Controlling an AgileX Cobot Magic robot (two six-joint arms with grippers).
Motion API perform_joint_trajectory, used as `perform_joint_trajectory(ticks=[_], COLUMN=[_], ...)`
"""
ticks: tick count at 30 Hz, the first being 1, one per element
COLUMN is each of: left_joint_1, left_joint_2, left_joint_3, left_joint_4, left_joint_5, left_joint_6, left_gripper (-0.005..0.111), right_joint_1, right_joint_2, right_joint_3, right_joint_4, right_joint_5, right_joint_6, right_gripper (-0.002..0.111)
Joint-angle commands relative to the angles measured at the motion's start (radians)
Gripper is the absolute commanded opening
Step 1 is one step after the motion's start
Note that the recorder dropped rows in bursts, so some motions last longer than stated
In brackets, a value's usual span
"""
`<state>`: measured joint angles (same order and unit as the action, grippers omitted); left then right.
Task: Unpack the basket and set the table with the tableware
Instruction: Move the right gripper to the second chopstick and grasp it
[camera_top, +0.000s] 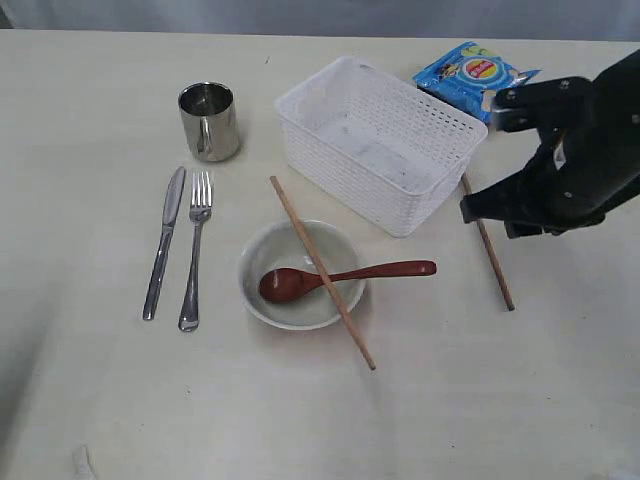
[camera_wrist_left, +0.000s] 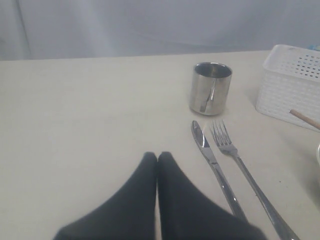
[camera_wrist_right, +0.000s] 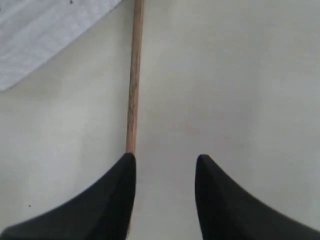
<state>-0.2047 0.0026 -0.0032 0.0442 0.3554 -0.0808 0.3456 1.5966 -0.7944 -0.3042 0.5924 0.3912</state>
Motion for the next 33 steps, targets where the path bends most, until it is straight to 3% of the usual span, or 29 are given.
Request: perform_joint_trajectory(ticks=[1, 6, 11, 18, 26, 33], left_joint_1=[-0.005, -0.005, -0.005, -0.005, -0.005, -0.005], left_joint_2=[-0.003, -0.003, -0.003, -0.003, -0.003, -0.003], left_joint_3=[0.003, 0.003, 0.003, 0.003, 0.003, 0.003], left_joint_4=[0.008, 0.008, 0.008, 0.008, 0.008, 0.008], left_joint_5=[-0.011, -0.011, -0.011, -0.011, -0.011, -0.011], left_joint_6=[-0.004, -0.004, -0.004, -0.004, -0.004, -0.004], left_gripper=[0.0, 0.0, 0.0, 0.0, 0.0, 0.0], right_joint_1=[-0.007, -0.03, -0.1, -0.114, -0.114, -0.128], right_joint_2=[0.117, 0.243, 0.259, 0.231, 0.231, 0.283], right_joint_3=[-0.008, -0.057, -0.099, -0.177, -0.207, -0.207], right_joint_4=[0.009, 0.041, 0.267, 0.231, 0.402, 0.389], right_joint_5=[-0.046, -0.02, -0.006, 0.054, 0.001, -0.012], right_joint_6=[-0.014, -0.051, -0.235, -0.232, -0.391, -0.399], right_gripper=[0.038, 0.038, 0.038, 0.038, 0.038, 0.038])
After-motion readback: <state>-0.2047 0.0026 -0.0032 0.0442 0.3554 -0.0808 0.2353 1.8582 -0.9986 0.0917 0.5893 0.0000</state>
